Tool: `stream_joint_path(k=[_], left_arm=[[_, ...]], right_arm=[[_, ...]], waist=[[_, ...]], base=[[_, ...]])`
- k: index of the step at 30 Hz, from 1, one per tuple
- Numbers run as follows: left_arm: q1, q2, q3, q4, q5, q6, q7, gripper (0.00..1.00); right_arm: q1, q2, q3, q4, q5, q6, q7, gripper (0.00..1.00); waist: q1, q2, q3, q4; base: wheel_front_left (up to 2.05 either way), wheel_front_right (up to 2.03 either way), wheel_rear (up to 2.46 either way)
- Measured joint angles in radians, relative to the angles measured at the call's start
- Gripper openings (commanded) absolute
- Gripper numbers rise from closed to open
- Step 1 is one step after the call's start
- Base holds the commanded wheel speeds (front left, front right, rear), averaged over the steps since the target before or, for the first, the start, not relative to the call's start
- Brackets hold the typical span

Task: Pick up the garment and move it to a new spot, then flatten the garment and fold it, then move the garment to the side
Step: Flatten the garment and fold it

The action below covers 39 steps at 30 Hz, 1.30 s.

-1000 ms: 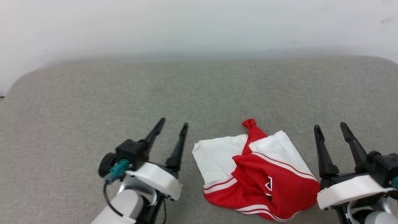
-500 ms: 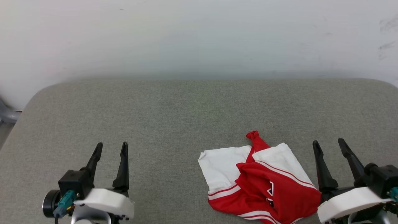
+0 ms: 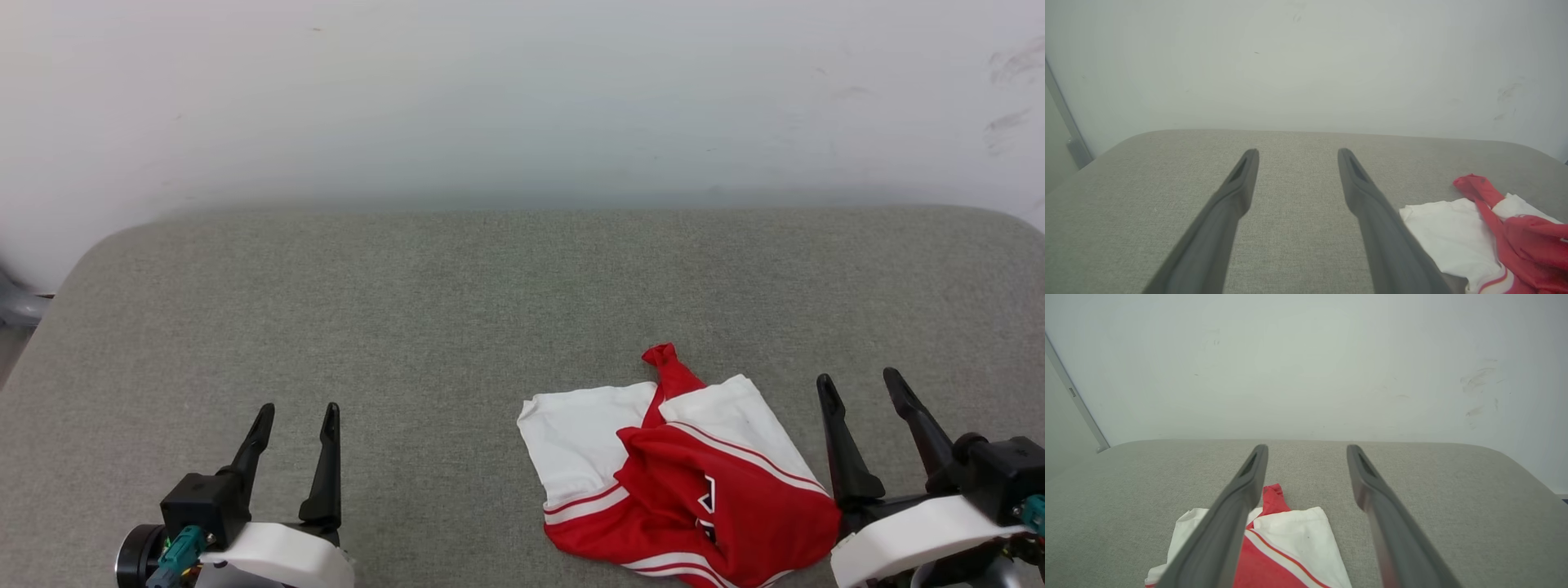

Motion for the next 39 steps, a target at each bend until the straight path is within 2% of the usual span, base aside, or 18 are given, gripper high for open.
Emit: stream_joint_path(k=[5,9,18,29,37,38,39], left_arm=[[-0.011,0.008,-0.021,0.011,0.009,-0.020,0.011,1.00],[-0.063,0.008,-0.062,0.016,0.005,-0.060,0.073,1.00],[-0.236,0.000,-0.142,0.081,-0.076,-0.169,0.330,1.00],[-0.393,0.016,-0.231,0.190,-0.138,-0.222,0.668,1.00],[-0.476,0.043,-0.324,0.252,-0.113,-0.251,0.809,1.00],[-0.490,0.048,-0.344,0.259,-0.104,-0.253,0.835,0.90],[-0.501,0.050,-0.355,0.260,-0.105,-0.256,0.851,0.52]], right_arm=[[-0.002,0.000,-0.001,-0.001,0.000,0.000,0.004,1.00],[-0.002,0.000,-0.002,-0.005,0.000,0.000,0.009,1.00],[-0.040,0.000,-0.005,-0.026,-0.020,0.000,0.019,1.00],[-0.076,0.000,0.005,0.005,0.013,0.000,-0.012,1.00],[-0.100,0.000,0.009,0.035,0.033,0.000,-0.047,1.00],[-0.103,0.000,0.009,0.039,0.034,0.000,-0.049,1.00],[-0.104,0.000,0.009,0.043,0.036,0.000,-0.053,1.00]], waist=[[0.0001,0.0000,0.006,-0.002],[0.0001,0.0000,0.019,-0.003],[0.0002,0.0000,0.093,-0.056],[0.0003,0.0000,0.202,-0.154],[0.0003,0.0000,0.264,-0.197],[0.0003,0.0000,0.268,-0.199],[0.0003,0.0000,0.272,-0.201]], base=[[0.00,0.00,0.00],[0.00,0.00,0.00],[0.00,0.00,0.00],[0.00,0.00,0.00],[0.00,0.00,0.00],[0.00,0.00,0.00],[0.00,0.00,0.00]])
